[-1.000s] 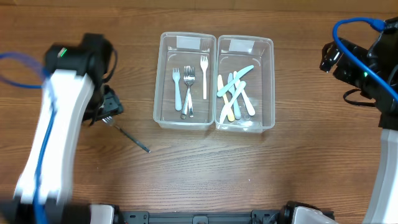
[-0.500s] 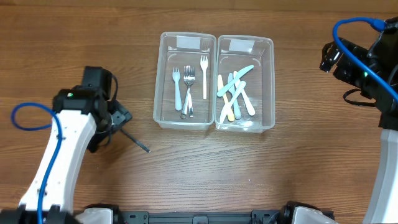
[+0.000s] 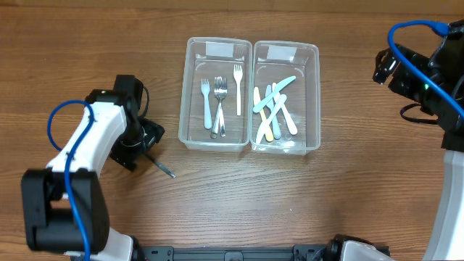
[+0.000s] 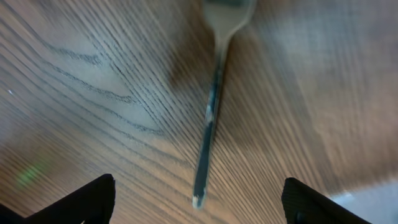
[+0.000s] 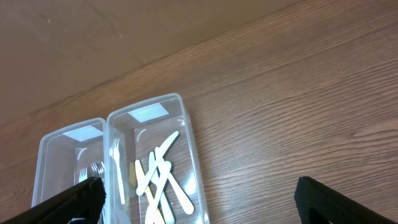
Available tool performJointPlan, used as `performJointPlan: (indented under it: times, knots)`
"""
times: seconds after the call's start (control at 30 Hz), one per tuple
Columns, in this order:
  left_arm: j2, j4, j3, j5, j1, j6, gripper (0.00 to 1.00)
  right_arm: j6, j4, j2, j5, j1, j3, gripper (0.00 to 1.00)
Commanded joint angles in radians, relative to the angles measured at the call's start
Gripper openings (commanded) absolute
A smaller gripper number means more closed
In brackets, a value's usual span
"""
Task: Pack container
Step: 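Move left gripper to the last metal fork and grasp it, then carry metal fork into left container and release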
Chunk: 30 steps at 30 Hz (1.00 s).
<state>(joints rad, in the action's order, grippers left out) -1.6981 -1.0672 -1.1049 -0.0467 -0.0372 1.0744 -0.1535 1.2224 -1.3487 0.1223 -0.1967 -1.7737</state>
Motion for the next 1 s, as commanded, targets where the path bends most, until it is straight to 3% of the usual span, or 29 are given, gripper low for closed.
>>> performJointPlan:
  times: [0.0, 0.33, 0.57, 0.8, 0.87, 0.97]
  knots:
    - [-0.065, 0.003, -0.006, -0.017, 0.005, 0.056, 0.82, -0.003, -0.004, 0.003, -0.014, -0.002, -0.006, 1.00]
    - [-0.141, 0.054, -0.002, 0.032, 0.005, -0.040, 0.82, -0.003, -0.004, 0.003, -0.014, -0.002, -0.006, 1.00]
    - [-0.172, 0.081, -0.002, 0.068, 0.005, -0.067, 0.69, -0.003, -0.004, 0.003, -0.014, -0.002, -0.006, 1.00]
    - [-0.226, 0.081, -0.001, 0.080, 0.005, -0.085, 0.68, -0.003, -0.004, 0.003, -0.014, -0.002, -0.006, 1.00]
    - [-0.246, 0.081, -0.001, 0.079, 0.005, -0.085, 0.63, -0.003, -0.004, 0.003, -0.014, -0.002, -0.006, 1.00]
    - [-0.283, 0.082, -0.001, 0.080, 0.005, -0.092, 0.46, -0.003, -0.004, 0.003, -0.014, -0.002, -0.006, 1.00]
